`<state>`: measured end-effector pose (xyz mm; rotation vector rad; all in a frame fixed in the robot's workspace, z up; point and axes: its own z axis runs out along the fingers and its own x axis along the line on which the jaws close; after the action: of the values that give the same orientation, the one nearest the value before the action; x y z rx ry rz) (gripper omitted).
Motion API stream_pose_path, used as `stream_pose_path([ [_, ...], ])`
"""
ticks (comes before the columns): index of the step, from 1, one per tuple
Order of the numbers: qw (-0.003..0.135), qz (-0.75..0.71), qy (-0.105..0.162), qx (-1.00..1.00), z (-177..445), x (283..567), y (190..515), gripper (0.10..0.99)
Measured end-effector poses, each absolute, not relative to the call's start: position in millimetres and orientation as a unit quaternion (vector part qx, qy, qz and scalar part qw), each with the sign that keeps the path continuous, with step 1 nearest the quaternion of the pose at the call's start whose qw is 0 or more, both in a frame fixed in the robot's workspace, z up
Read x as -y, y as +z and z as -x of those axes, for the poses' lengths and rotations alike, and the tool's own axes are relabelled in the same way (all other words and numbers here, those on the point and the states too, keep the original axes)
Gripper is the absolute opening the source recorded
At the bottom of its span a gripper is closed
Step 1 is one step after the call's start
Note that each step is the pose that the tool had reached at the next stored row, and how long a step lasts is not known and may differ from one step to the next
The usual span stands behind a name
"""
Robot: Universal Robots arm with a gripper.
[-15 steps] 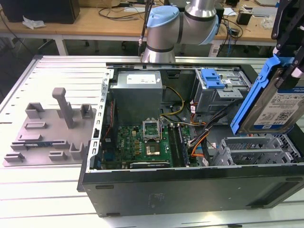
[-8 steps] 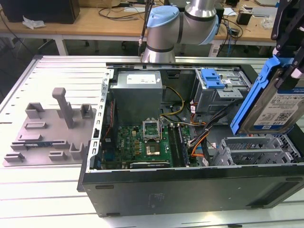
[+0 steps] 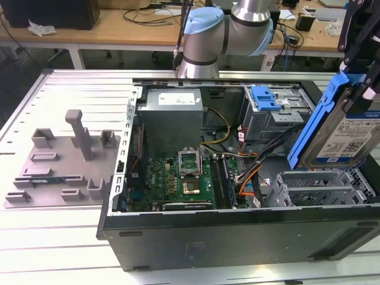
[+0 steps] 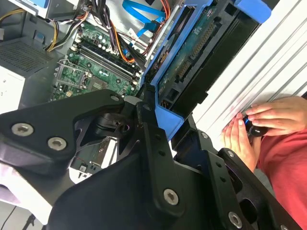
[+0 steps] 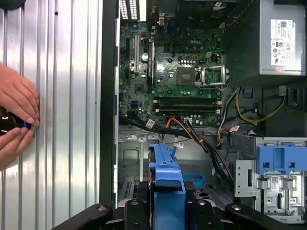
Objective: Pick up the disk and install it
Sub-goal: 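Insert the disk into the insertion slot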
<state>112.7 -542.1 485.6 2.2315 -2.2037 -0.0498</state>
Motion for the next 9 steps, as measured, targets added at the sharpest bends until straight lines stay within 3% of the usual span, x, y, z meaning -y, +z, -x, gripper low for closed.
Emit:
stream_pose_path([
  [9,0.003,-0.715,-0.016,0.699,-112.7,542.1,481.9,0.369],
])
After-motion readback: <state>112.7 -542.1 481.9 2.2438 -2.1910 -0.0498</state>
